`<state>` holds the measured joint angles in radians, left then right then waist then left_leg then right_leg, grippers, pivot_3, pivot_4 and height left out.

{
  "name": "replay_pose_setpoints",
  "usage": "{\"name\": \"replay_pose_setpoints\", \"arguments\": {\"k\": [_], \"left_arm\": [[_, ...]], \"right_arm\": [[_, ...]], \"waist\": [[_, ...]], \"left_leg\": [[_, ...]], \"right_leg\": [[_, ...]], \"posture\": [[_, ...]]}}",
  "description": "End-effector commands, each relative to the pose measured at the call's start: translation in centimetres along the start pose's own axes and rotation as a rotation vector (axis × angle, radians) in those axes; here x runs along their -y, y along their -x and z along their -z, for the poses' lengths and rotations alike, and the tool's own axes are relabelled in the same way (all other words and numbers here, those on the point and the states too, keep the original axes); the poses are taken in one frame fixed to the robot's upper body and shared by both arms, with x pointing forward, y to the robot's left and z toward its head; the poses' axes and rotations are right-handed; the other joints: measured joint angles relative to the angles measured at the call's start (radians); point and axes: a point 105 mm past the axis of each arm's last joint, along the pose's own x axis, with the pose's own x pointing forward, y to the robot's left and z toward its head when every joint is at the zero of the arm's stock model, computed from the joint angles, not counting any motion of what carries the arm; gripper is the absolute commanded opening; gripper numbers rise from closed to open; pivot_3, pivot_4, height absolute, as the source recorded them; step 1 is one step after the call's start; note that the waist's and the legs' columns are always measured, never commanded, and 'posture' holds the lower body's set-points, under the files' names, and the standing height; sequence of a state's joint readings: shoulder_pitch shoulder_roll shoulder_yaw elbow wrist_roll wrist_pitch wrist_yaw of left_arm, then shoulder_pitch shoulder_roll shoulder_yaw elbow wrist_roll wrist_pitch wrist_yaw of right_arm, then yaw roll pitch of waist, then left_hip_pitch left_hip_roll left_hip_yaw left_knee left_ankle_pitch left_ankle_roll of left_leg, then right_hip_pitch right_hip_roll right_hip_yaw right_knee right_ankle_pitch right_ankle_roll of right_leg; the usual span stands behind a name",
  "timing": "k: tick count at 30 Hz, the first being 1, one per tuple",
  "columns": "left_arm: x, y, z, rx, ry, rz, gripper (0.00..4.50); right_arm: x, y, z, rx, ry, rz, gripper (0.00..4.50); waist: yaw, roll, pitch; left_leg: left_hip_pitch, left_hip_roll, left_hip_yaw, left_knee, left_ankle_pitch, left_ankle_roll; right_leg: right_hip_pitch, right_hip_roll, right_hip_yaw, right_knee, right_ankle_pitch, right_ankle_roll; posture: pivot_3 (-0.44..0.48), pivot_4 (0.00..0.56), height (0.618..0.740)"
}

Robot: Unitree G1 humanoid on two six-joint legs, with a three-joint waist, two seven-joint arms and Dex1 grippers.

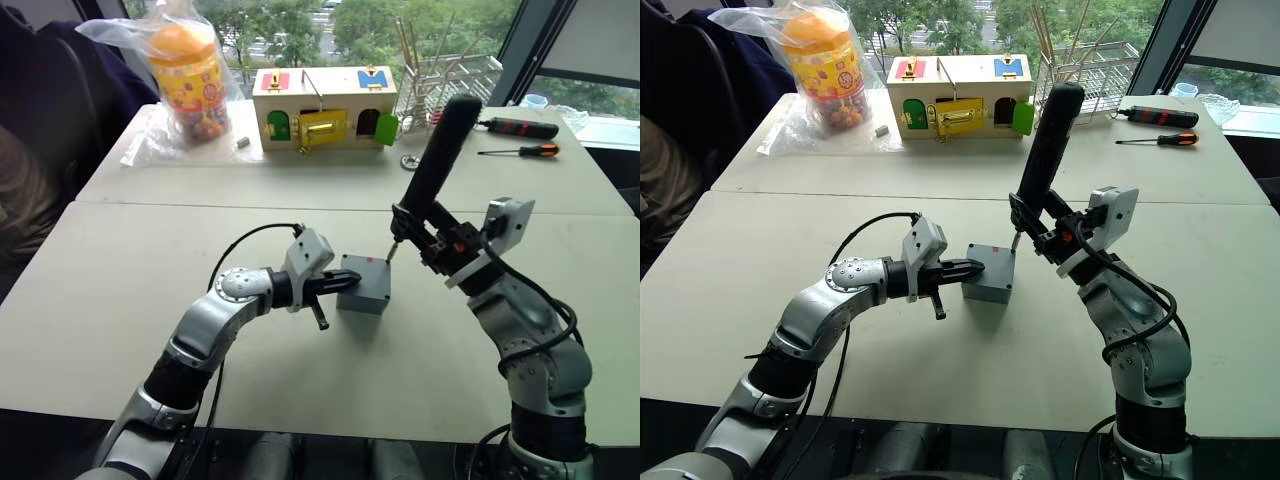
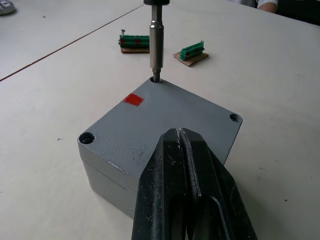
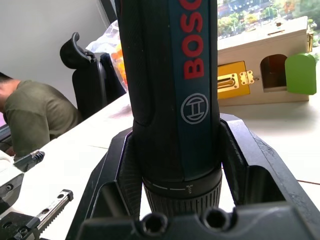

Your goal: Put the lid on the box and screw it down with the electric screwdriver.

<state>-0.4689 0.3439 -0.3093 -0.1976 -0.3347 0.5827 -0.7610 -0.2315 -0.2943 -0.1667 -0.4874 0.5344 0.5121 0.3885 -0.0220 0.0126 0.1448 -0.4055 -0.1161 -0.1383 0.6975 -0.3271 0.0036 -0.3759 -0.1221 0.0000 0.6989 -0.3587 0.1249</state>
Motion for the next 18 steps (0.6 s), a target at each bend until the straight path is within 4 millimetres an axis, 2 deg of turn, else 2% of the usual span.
{"name": "replay_pose_setpoints", "arguments": {"k": [1,6,11,18], "left_arm": [[0.4,-0.3,1.1,-0.058,-0.012,0.015,0.00],[0.7,-0.5,2.1,-0.107,0.003,0.028,0.00],[0.7,-0.6,2.3,-0.116,0.007,0.026,0.00],[0.4,-0.6,2.6,-0.124,0.008,0.013,0.00]], "right_arm": [[-0.9,0.0,0.9,-0.023,0.016,-0.032,1.76],[-0.9,0.5,2.4,-0.065,0.048,-0.017,1.76],[0.1,0.8,3.5,-0.086,0.060,0.039,1.76],[0.5,1.1,5.2,-0.135,0.051,0.071,1.76]], "waist": [[0.001,0.000,0.000],[0.002,-0.002,-0.001],[0.003,-0.003,-0.011],[0.006,-0.008,-0.020]], "left_leg": [[0.001,0.000,0.000,0.000,0.000,0.000],[0.011,0.000,0.000,-0.003,0.000,0.000],[0.017,0.001,0.000,-0.009,0.000,0.000],[0.032,0.002,0.000,-0.016,0.000,0.000]], "right_leg": [[0.001,0.000,0.000,0.000,0.000,0.000],[0.009,0.000,0.000,-0.002,0.000,0.000],[0.019,0.001,0.000,-0.015,0.000,0.000],[0.026,0.001,0.000,-0.018,0.000,0.000]], "posture": [[0.000,0.150,0.740],[0.000,0.150,0.740],[0.000,0.150,0.740],[0.000,0.150,0.740]]}}
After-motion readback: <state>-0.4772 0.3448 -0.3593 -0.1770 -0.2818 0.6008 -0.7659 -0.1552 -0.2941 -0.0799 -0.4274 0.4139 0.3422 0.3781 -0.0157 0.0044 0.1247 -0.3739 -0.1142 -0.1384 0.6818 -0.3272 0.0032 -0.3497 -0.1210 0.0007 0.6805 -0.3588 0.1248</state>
